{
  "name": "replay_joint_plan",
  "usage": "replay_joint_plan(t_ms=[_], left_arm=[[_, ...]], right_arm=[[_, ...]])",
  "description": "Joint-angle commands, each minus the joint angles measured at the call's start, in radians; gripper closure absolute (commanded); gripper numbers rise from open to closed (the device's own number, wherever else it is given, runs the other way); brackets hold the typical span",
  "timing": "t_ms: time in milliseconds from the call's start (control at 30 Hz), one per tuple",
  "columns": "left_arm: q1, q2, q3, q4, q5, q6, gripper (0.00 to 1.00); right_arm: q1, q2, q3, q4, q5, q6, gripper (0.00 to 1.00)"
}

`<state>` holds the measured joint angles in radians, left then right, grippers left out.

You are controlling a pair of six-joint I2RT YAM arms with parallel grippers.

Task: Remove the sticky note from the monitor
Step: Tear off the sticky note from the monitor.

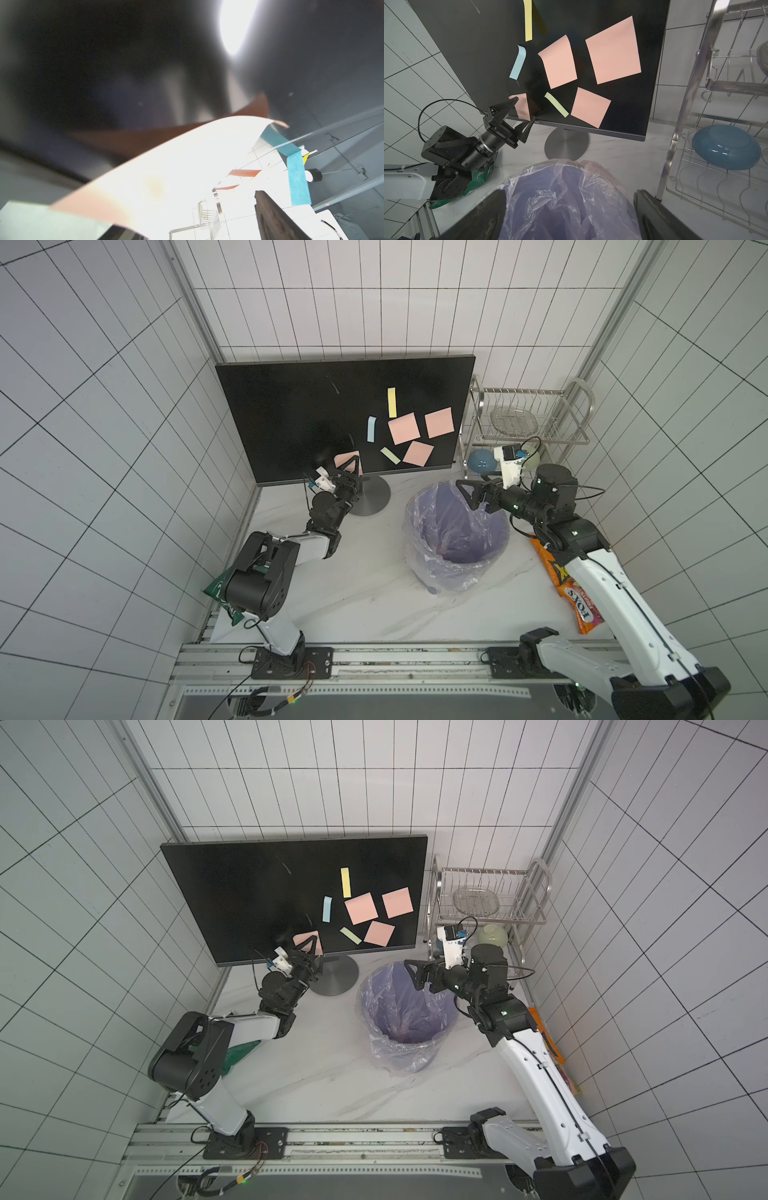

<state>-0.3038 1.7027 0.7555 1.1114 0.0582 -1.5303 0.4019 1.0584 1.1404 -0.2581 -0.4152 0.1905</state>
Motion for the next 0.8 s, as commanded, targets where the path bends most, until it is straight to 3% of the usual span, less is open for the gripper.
replay_joint_plan(t_ms=[0, 333, 600, 767], left_arm=[[0.005, 0.02, 0.02, 0.017, -0.013, 0.007, 0.22], [0.017, -0.007, -0.011, 0.005, -0.043, 0.014, 0.31], [0.017, 0.001, -0.02, 0.02, -0.045, -0.01, 0.59], [0.018, 0.001, -0.029, 0.025, -0.044, -0.011, 0.65]], right_arm=[[0.012, 0.005, -0.008, 0.028, -0.014, -0.005, 0.01], [0.012, 0.008, -0.009, 0.029, -0.019, -0.008, 0.01], [0.011, 0.006, -0.013, 0.031, -0.023, -0.005, 0.01], [0.012, 0.002, -0.014, 0.031, -0.023, -0.003, 0.01]])
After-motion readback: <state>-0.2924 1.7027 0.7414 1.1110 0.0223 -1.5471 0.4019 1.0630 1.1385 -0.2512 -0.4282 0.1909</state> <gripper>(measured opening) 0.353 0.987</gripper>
